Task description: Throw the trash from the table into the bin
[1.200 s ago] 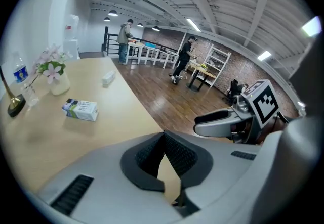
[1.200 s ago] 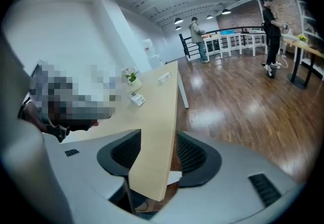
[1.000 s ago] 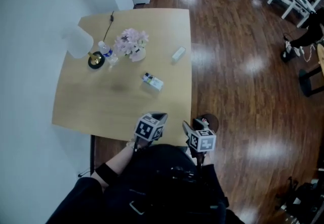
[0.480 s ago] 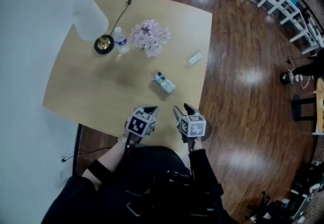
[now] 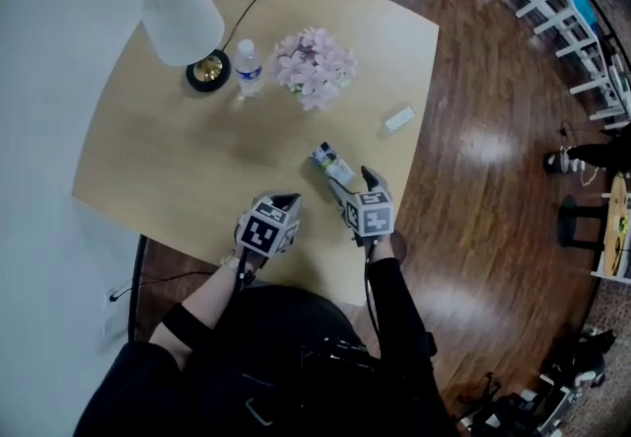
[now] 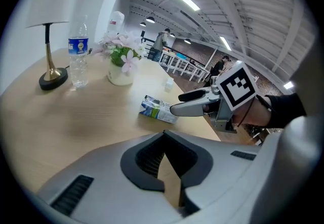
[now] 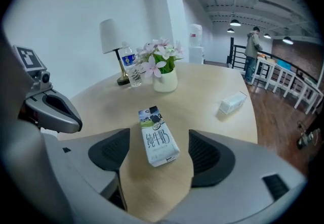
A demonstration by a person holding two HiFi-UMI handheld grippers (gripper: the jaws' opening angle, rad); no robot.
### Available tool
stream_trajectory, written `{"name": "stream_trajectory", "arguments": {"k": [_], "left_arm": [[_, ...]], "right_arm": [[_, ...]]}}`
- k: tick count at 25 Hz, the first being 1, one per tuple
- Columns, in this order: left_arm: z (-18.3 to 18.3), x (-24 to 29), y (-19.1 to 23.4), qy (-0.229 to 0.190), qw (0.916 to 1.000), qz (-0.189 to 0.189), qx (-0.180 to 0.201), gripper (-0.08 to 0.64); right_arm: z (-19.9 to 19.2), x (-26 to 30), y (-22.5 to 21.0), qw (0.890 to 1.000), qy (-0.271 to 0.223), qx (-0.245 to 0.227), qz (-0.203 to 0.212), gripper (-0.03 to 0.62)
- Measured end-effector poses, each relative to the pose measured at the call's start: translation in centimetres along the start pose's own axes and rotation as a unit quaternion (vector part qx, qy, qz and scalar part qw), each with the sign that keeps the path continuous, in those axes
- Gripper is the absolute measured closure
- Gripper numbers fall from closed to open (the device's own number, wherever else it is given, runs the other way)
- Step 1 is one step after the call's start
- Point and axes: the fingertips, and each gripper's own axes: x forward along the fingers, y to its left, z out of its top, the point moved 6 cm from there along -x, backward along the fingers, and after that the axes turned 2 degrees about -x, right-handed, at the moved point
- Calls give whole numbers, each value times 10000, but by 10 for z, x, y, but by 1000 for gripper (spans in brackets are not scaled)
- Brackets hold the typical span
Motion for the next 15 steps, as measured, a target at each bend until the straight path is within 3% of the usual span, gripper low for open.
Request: {"name": "stream_trajectory", "arguments": {"k": [5, 11, 15], "left_arm": [[0, 3, 21, 31, 10000, 15, -50, 560], [-1, 7, 29, 53, 9999, -13, -94, 560], [-4, 8, 31, 64, 9999, -52, -95, 560]], "right_arm": [[9, 29, 2, 9986, 264, -456, 54, 209], [13, 39, 11, 9975, 388, -566, 152, 212], [10, 31, 20, 9984, 370, -422, 96, 297]]}}
